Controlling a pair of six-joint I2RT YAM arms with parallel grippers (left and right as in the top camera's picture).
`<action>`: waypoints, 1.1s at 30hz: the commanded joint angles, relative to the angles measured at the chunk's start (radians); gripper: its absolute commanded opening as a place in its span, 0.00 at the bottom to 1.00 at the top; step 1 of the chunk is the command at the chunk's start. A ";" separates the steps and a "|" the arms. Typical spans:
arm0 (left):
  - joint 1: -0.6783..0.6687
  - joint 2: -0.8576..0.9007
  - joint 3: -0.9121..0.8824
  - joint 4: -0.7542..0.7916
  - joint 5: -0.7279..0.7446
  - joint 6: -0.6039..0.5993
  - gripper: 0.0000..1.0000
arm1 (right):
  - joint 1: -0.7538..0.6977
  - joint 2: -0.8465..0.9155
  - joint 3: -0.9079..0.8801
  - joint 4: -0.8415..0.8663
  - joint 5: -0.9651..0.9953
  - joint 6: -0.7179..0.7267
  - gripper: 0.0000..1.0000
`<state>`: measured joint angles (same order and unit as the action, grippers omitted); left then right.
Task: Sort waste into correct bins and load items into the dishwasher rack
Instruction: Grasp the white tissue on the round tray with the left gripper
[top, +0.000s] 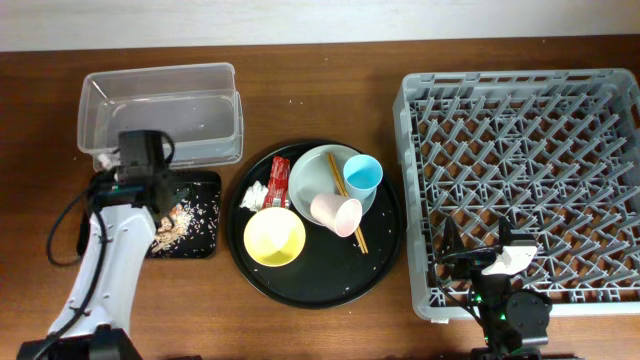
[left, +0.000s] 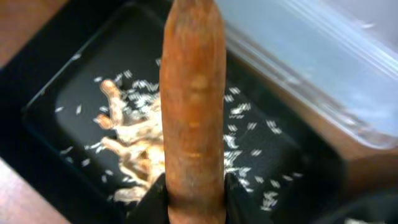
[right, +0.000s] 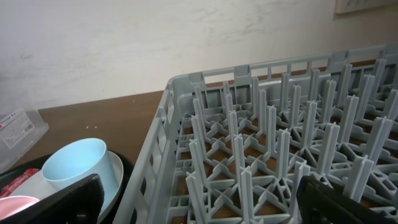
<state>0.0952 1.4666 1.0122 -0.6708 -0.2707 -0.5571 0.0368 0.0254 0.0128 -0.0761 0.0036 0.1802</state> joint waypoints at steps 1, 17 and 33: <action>0.074 -0.008 -0.102 0.082 -0.011 -0.027 0.06 | -0.005 -0.004 -0.007 -0.003 0.008 0.001 0.98; 0.104 -0.048 -0.219 0.260 0.219 0.039 0.55 | -0.005 -0.004 -0.007 -0.003 0.008 0.001 0.98; -0.385 0.072 -0.219 0.338 0.364 0.214 0.01 | -0.005 -0.004 -0.007 -0.003 0.008 0.001 0.98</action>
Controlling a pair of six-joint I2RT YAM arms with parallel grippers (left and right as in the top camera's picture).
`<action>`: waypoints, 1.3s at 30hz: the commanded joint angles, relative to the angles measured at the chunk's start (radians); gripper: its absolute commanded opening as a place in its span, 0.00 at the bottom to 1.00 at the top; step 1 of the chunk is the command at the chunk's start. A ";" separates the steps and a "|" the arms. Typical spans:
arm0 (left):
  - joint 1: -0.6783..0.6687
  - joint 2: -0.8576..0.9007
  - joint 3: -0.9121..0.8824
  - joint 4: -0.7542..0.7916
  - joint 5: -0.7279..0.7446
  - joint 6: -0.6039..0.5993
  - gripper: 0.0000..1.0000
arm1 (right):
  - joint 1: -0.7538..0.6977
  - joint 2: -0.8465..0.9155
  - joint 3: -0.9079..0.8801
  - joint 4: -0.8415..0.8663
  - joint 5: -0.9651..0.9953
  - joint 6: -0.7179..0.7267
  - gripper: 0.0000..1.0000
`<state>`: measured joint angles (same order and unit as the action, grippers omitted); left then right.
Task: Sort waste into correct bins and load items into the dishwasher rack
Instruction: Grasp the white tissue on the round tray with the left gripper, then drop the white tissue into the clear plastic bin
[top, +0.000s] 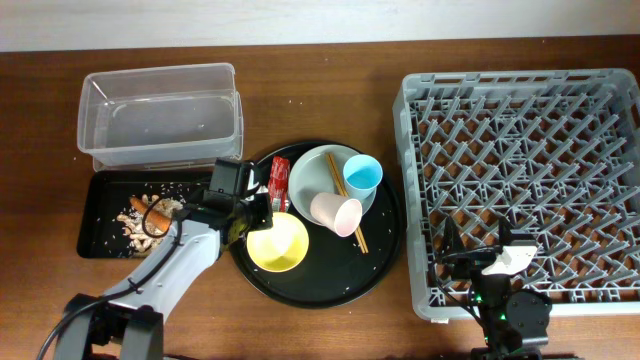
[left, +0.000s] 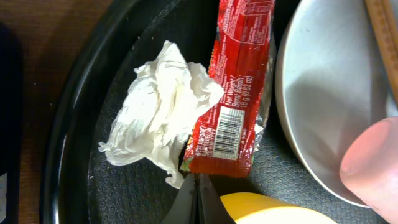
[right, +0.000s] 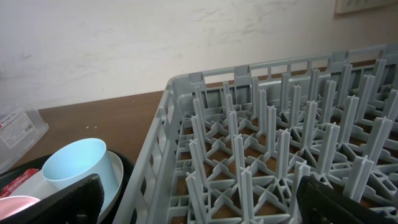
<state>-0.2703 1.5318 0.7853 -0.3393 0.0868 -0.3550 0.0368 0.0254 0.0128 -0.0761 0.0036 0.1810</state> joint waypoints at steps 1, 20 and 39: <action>-0.024 0.007 0.008 0.006 0.003 0.012 0.01 | -0.005 -0.004 -0.007 -0.003 0.008 0.000 0.98; -0.084 0.005 0.069 -0.050 0.412 0.013 0.01 | -0.005 -0.004 -0.007 -0.003 0.008 0.000 0.98; -0.067 0.203 0.166 0.043 -0.293 0.075 0.25 | -0.005 -0.004 -0.007 -0.003 0.008 0.000 0.98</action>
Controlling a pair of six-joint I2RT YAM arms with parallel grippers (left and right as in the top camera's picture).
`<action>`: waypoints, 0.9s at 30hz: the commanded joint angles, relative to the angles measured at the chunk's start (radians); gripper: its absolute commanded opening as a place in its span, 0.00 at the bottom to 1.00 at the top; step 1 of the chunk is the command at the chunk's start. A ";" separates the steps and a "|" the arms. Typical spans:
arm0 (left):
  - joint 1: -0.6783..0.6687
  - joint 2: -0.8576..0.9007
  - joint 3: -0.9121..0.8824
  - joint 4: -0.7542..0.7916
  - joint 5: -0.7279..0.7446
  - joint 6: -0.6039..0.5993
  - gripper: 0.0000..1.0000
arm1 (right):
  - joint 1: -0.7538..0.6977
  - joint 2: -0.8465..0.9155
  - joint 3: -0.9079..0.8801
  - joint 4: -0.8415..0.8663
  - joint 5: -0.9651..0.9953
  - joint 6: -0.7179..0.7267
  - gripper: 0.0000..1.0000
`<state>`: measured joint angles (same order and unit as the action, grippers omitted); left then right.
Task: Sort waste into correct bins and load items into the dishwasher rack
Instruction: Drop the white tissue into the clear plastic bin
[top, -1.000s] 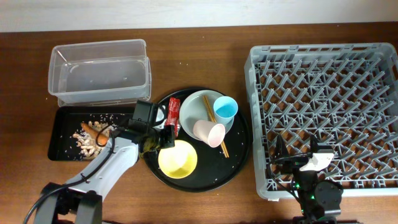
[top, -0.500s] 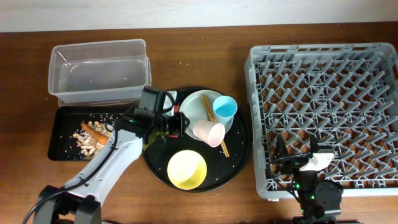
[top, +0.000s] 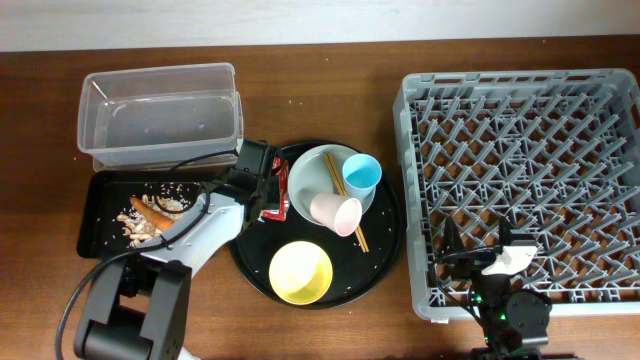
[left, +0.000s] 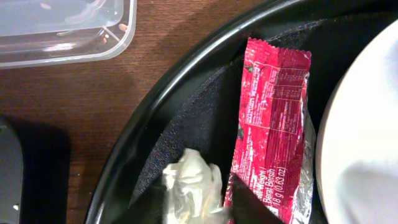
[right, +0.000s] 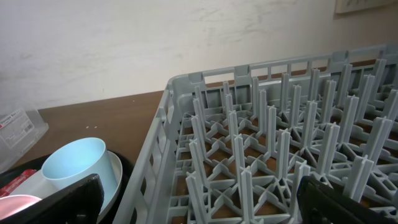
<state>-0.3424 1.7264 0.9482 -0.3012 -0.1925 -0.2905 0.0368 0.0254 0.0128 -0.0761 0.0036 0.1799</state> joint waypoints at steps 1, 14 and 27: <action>0.005 0.009 0.003 0.005 -0.014 0.011 0.24 | -0.005 -0.004 -0.007 -0.003 0.008 0.001 0.98; 0.005 -0.374 0.004 -0.101 -0.106 0.012 0.00 | -0.005 -0.004 -0.007 -0.003 0.008 0.001 0.98; 0.315 0.013 0.004 0.631 -0.291 0.037 0.99 | -0.005 -0.004 -0.007 -0.003 0.008 0.001 0.98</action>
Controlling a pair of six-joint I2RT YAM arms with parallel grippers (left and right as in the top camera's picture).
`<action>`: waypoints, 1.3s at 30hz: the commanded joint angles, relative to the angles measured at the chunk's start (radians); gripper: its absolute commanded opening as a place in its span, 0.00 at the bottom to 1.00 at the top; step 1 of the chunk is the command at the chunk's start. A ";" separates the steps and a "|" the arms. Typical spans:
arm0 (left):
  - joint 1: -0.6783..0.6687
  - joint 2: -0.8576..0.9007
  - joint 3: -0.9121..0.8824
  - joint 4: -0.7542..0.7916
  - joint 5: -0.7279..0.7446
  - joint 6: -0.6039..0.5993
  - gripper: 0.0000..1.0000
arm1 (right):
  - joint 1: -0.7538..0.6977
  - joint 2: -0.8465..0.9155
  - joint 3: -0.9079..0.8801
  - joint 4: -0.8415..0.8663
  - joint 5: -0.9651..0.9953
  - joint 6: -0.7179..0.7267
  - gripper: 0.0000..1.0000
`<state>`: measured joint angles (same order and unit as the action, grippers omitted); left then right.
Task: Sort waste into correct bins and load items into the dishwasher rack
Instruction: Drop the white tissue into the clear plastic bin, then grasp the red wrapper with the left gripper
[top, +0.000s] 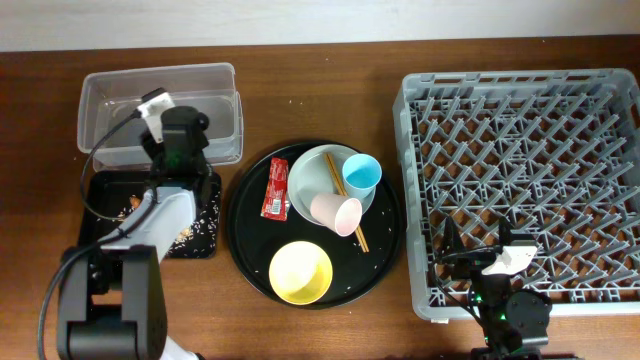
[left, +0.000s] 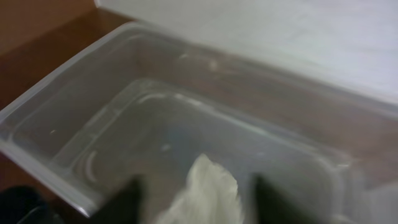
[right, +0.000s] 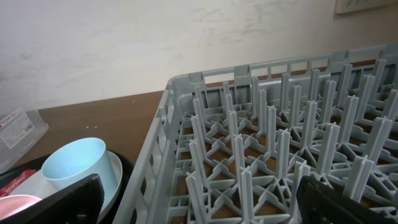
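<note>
The white crumpled tissue (left: 208, 190) hangs between the fingers of my left gripper (left: 199, 205), over the inside of the clear plastic bin (left: 81, 130). The fingers stand wide apart, with a small gap on each side of the tissue, so the gripper is open. The overhead view shows the left gripper (top: 172, 132) above the bin's (top: 100, 95) front wall. On the round black tray (top: 250, 265) lie a red wrapper (top: 275, 188), white plate (top: 312, 172), blue cup (top: 362, 174), pink cup (top: 337, 213), yellow bowl (top: 300, 272) and chopsticks (top: 358, 238). My right gripper (right: 205, 208) rests open at the grey rack's (top: 520, 100) front left corner.
A black rectangular tray (top: 205, 235) with rice and food scraps lies in front of the clear bin, partly under my left arm. The rack's upright pins (right: 273, 143) fill the right wrist view. Brown table shows between bin, round tray and rack.
My left gripper has moved from the round tray's left side to over the clear bin, carrying the tissue, and its fingers are now wider apart. The right arm is unchanged.
My left gripper held a carrot piece over the black scrap tray. Then it was shut and empty at the tissue and wrapper, the carrot lying in the scrap tray. Then it gripped the tissue, and the yellow bowl had shifted forward. Now the tissue hangs over the clear bin.
</note>
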<state>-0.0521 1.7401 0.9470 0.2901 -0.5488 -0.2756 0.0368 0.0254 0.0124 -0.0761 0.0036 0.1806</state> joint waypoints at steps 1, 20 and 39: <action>0.015 -0.020 0.005 0.060 0.067 0.064 0.99 | -0.005 -0.004 -0.007 -0.003 0.008 0.000 0.98; -0.408 -0.207 0.004 -0.695 0.475 0.149 0.99 | -0.005 -0.004 -0.007 -0.003 0.008 0.000 0.98; -0.349 0.066 0.004 -0.688 0.502 0.109 0.89 | -0.005 -0.004 -0.007 -0.003 0.008 0.000 0.98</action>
<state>-0.4015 1.7782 0.9596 -0.3969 -0.0750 -0.1570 0.0368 0.0273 0.0124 -0.0757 0.0036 0.1799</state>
